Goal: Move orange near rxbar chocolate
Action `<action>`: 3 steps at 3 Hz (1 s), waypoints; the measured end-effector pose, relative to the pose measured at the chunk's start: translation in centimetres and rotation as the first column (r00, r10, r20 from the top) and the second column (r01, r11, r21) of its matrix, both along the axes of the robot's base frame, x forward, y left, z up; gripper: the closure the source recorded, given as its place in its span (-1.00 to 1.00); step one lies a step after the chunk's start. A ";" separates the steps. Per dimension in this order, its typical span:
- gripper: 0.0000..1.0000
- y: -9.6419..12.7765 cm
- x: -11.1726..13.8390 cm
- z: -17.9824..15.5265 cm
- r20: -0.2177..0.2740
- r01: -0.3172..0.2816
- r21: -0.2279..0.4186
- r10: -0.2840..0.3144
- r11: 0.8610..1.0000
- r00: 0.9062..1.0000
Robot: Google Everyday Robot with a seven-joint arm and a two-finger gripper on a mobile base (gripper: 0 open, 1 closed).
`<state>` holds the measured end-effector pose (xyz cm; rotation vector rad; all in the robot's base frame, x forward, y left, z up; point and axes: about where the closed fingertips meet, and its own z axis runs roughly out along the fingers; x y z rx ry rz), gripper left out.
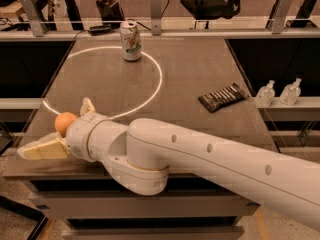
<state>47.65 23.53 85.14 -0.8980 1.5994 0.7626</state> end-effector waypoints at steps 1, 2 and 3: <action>-0.65 0.4 0.8 -0.3 0.040 -0.011 -0.003 0.011 1.000 0.999; -0.17 0.7 1.3 -0.4 0.076 -0.028 -0.005 0.028 1.000 0.997; 0.31 0.6 1.6 -0.3 0.106 -0.046 -0.013 0.047 0.999 0.993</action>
Offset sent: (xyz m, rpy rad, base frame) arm 0.0206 0.0087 -0.0068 -0.0042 -0.1179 0.0474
